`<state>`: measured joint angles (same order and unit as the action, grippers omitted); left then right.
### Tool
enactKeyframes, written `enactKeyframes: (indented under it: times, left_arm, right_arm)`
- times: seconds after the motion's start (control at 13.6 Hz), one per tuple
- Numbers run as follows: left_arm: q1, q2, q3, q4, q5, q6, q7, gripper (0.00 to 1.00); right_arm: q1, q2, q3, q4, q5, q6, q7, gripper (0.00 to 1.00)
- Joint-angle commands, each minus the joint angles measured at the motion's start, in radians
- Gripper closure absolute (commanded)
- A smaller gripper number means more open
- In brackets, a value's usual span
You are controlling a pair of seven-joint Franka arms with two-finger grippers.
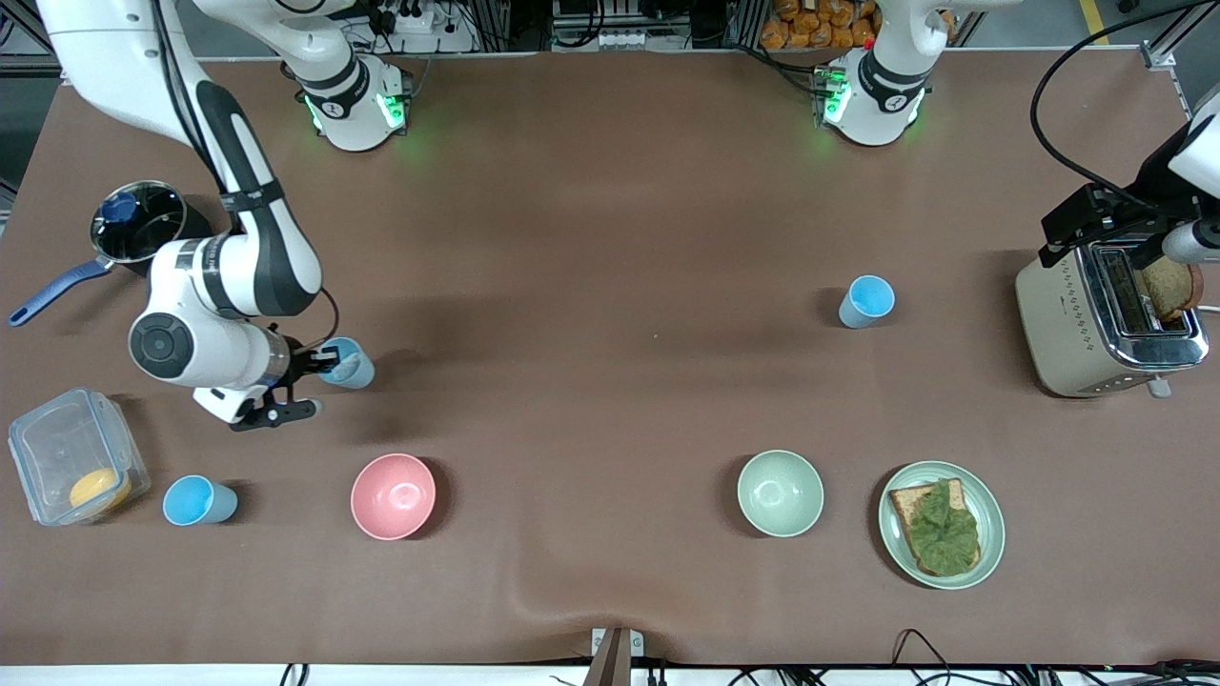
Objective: Stack blue cups with both arms
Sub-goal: 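Lift the blue cup and carry it toward the table middle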
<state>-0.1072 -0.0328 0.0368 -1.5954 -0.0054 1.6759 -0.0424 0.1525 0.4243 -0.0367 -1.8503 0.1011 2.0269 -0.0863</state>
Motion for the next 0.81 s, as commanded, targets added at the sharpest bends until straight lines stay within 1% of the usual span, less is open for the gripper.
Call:
enactKeyframes:
  times: [0.0, 0.15, 0.3, 0.52, 0.74]
  left_arm:
    - [0.000, 0.013, -0.002, 0.015, 0.007, -0.001, -0.005, 0.00]
    - [0.001, 0.013, -0.002, 0.015, 0.002, -0.001, -0.005, 0.00]
    - [0.000, 0.016, -0.002, 0.015, 0.001, -0.001, -0.007, 0.00]
    - [0.003, 0.021, -0.005, 0.014, -0.004, -0.002, 0.001, 0.00]
    - [-0.015, 0.043, -0.005, 0.014, -0.001, -0.005, -0.002, 0.00]
  right_arm:
    - [0.096, -0.004, -0.002, 0.043, 0.093, -0.062, 0.161, 1.00]
    - [0.183, -0.005, -0.003, 0.057, 0.165, -0.054, 0.268, 1.00]
    - [0.267, 0.001, -0.003, 0.089, 0.195, -0.041, 0.408, 1.00]
    - [0.376, 0.025, -0.003, 0.092, 0.207, 0.068, 0.584, 1.00]
    - [0.475, 0.091, -0.003, 0.092, 0.319, 0.205, 0.646, 1.00]
